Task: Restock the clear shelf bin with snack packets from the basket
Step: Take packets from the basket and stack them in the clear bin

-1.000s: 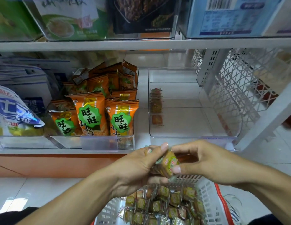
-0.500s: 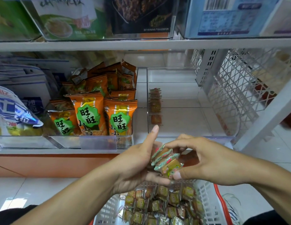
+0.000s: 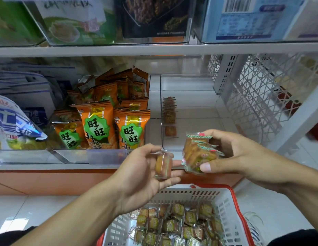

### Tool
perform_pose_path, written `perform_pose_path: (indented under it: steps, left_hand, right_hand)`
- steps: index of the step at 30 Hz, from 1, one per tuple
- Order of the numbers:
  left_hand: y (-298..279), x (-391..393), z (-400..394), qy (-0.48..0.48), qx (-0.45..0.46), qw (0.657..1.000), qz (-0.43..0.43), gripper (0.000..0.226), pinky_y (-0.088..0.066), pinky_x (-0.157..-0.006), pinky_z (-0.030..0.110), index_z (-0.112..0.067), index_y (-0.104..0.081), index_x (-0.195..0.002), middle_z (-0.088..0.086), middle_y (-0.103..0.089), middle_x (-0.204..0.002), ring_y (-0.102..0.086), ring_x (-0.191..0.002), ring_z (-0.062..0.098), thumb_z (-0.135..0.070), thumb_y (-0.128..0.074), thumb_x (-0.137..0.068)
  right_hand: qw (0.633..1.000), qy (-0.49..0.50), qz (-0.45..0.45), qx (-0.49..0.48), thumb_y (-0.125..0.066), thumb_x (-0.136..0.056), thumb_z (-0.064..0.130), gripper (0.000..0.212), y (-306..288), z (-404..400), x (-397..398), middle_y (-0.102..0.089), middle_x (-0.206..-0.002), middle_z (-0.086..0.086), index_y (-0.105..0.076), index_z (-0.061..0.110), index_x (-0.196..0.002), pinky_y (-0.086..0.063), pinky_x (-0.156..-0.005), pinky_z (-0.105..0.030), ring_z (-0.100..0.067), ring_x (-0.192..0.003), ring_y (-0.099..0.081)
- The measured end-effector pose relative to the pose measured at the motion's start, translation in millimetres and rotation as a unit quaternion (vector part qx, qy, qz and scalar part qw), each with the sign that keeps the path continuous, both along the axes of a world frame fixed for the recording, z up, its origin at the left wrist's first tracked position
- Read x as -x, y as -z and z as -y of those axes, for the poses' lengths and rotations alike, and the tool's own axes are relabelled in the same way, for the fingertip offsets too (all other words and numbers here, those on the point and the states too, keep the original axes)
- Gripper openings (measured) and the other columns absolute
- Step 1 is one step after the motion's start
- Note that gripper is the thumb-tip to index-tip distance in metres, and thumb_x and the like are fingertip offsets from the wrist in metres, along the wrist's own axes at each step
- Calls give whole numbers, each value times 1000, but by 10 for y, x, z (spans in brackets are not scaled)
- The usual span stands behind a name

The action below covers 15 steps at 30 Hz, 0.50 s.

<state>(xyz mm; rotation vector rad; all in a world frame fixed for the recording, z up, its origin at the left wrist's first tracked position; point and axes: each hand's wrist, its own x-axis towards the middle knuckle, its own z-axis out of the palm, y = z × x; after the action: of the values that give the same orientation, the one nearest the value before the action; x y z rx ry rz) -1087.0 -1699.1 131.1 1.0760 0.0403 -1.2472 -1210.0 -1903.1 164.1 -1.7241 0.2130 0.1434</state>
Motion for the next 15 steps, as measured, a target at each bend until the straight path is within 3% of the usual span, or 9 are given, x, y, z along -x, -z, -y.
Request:
perform_pose_path:
  steps: [3, 5, 6, 8, 9, 11, 15]
  left_hand:
    - [41, 14, -9, -8, -6, 999, 43, 26, -59, -73, 32, -3, -62, -119, 11, -77, -93, -72, -86, 24, -18, -60, -97]
    - [57, 68, -14, -10, -18, 988, 155, 57, -59, -70, 25, -14, -59, -131, 3, -77, -96, -72, -77, 17, -11, -81, -79]
    - [86, 81, -30, -16, -43, 964, 262, 70, -57, -69, 21, -24, -57, -135, -3, -76, -96, -72, -76, 13, -11, -87, -73]
    - [116, 102, -62, -41, -96, 863, 495, 78, -53, -69, 11, -41, -52, -136, -10, -69, -96, -70, -85, 3, -17, -91, -72]
    - [123, 112, -76, -55, -99, 819, 563, 77, -50, -71, 8, -46, -51, -133, -13, -67, -97, -67, -90, 0, -19, -90, -73]
    - [110, 140, -74, -71, -72, 800, 591, 68, -47, -68, 6, -47, -57, -125, -19, -66, -99, -65, -88, -4, -17, -90, -74]
    - [96, 148, -53, -58, -31, 834, 548, 53, -47, -61, 10, -37, -66, -113, -21, -70, -103, -60, -62, -6, -3, -85, -77]
  right_hand:
    - [996, -9, -23, -84, -79, -75, 1, 52, 5, 12, 18, -71, -120, -15, -64, 13, -123, -53, -101, -36, -30, -115, -67]
    - [991, -30, -32, -126, -76, -73, -6, 51, -4, 12, 24, -70, -119, -19, -64, 10, -121, -55, -94, -34, -31, -109, -68]
    - [988, -40, -34, -144, -74, -74, -9, 51, -12, 8, 26, -70, -117, -20, -64, 8, -121, -56, -92, -33, -30, -106, -68]
    - [983, -55, -39, -170, -72, -75, -9, 50, -16, -5, 32, -69, -117, -23, -62, 4, -123, -55, -92, -36, -31, -104, -67]
    - [982, -60, -43, -174, -72, -77, -8, 49, -12, -17, 31, -68, -120, -25, -61, 2, -123, -52, -97, -41, -33, -106, -66]
    - [982, -59, -55, -170, -73, -78, -5, 49, 11, -45, 31, -65, -124, -29, -60, 1, -125, -41, -108, -54, -39, -112, -62]
    - [984, -17, -62, -168, -74, -77, -1, 53, 88, -88, -3, -65, -126, -28, -56, -1, -127, -34, -113, -59, -40, -116, -61]
